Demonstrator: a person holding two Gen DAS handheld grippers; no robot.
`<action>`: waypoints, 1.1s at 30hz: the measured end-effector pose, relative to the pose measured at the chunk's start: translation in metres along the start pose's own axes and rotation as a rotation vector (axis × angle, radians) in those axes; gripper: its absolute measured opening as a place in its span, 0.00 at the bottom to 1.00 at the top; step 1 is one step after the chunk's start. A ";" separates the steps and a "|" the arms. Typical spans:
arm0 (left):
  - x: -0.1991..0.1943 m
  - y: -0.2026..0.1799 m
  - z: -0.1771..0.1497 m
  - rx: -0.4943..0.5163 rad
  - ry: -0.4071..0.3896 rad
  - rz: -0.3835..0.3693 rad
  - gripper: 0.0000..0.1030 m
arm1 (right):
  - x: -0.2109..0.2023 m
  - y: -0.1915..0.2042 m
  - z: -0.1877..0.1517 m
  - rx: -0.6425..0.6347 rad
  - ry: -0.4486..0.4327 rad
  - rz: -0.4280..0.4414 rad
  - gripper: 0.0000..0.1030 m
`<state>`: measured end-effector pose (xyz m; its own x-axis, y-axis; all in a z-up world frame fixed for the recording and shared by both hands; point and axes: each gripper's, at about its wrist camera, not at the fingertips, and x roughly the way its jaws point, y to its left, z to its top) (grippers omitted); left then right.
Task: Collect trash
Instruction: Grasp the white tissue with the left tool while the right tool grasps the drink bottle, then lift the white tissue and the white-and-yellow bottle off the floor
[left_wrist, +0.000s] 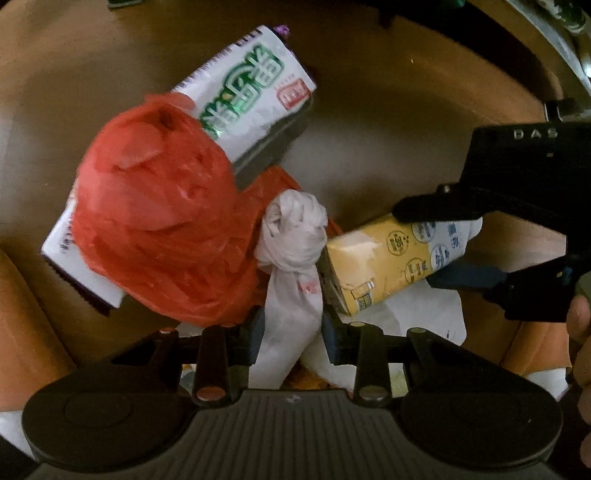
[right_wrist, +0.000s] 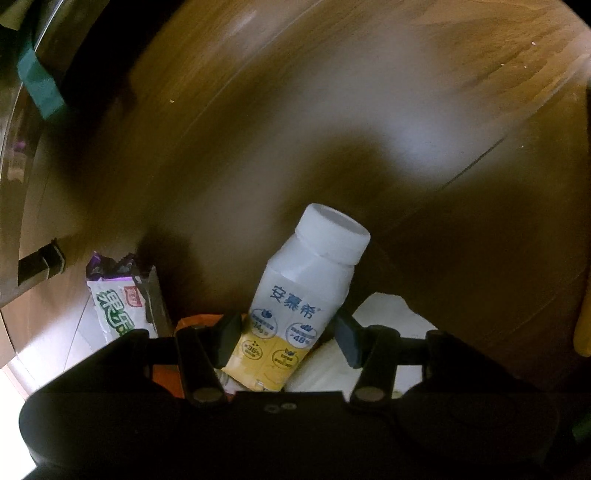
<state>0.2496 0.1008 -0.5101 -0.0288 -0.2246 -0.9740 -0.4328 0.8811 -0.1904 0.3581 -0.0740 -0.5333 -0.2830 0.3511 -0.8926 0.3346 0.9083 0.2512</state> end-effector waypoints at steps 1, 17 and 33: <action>0.001 0.000 0.001 0.001 0.001 -0.003 0.32 | 0.001 0.001 0.001 -0.002 0.000 -0.001 0.52; -0.014 0.014 -0.002 -0.056 -0.035 -0.083 0.04 | -0.017 0.016 -0.005 -0.148 -0.050 -0.055 0.45; -0.149 -0.028 -0.020 0.024 -0.214 -0.153 0.04 | -0.159 0.024 -0.058 -0.319 -0.245 -0.037 0.00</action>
<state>0.2476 0.1016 -0.3570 0.2276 -0.2653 -0.9369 -0.3956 0.8540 -0.3379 0.3590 -0.0945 -0.3637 -0.0537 0.2871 -0.9564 0.0211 0.9579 0.2864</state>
